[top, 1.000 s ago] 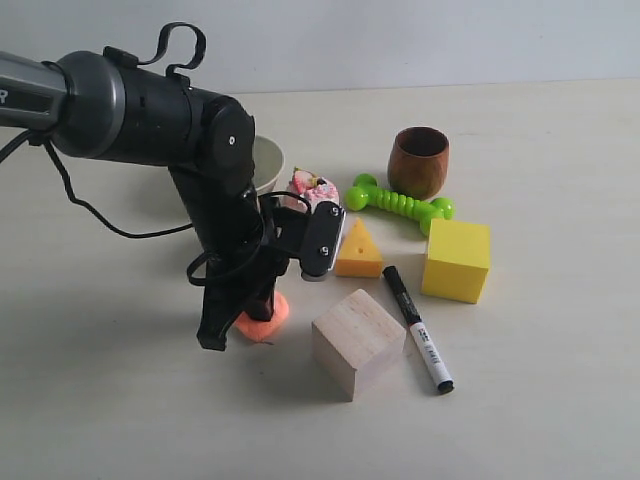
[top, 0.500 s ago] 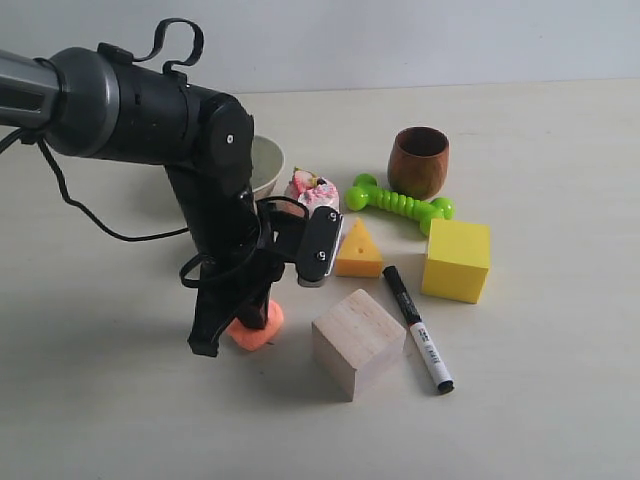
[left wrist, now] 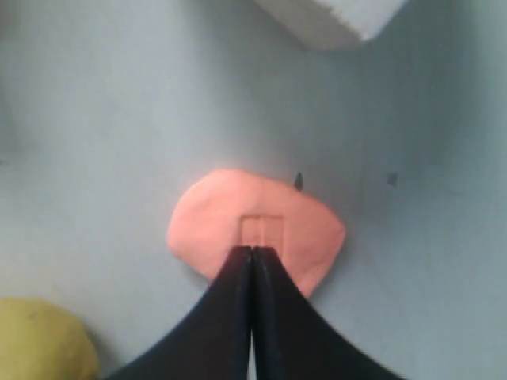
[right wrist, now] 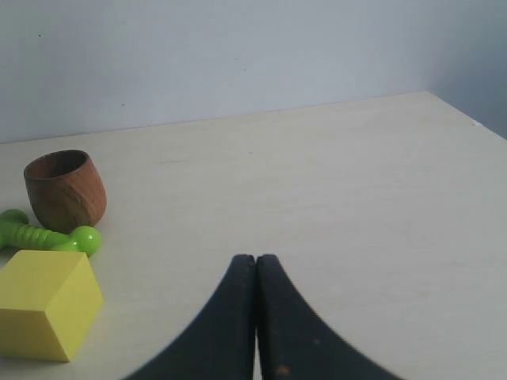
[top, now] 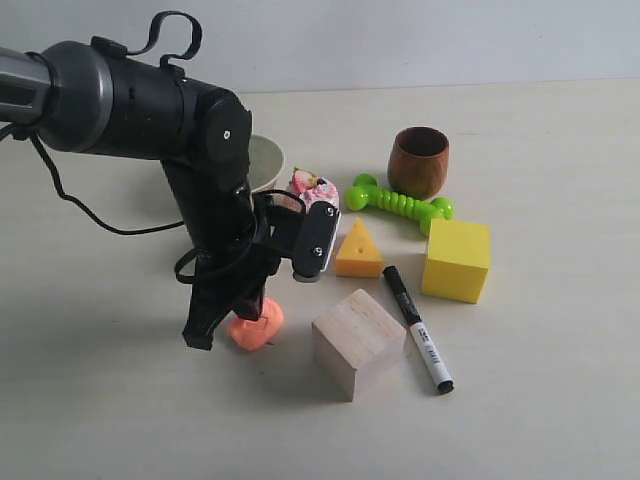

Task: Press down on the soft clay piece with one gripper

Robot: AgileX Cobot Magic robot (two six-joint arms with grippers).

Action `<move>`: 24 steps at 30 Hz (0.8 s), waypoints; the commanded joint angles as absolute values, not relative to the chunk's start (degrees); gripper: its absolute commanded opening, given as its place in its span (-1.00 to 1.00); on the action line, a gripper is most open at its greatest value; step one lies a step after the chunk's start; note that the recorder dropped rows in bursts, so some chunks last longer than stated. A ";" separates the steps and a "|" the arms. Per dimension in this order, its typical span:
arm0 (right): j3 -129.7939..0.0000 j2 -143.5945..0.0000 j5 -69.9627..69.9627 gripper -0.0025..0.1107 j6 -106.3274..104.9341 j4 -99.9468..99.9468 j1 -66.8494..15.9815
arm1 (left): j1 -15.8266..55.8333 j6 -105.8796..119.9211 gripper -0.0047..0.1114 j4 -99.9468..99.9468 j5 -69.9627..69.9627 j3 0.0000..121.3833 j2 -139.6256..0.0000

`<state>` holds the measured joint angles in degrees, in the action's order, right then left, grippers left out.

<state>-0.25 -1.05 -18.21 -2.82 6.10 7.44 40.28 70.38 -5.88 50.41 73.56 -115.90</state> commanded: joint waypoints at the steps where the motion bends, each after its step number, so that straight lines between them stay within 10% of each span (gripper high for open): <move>1: 0.00 -0.69 -17.92 -0.93 -2.95 6.02 7.65 | 40.57 66.80 -0.92 -2.68 50.12 73.32 -112.05; 24: 0.00 -0.69 -17.92 -0.93 -2.95 6.02 7.65 | 35.39 16.13 -0.92 -6.66 22.51 58.47 -75.50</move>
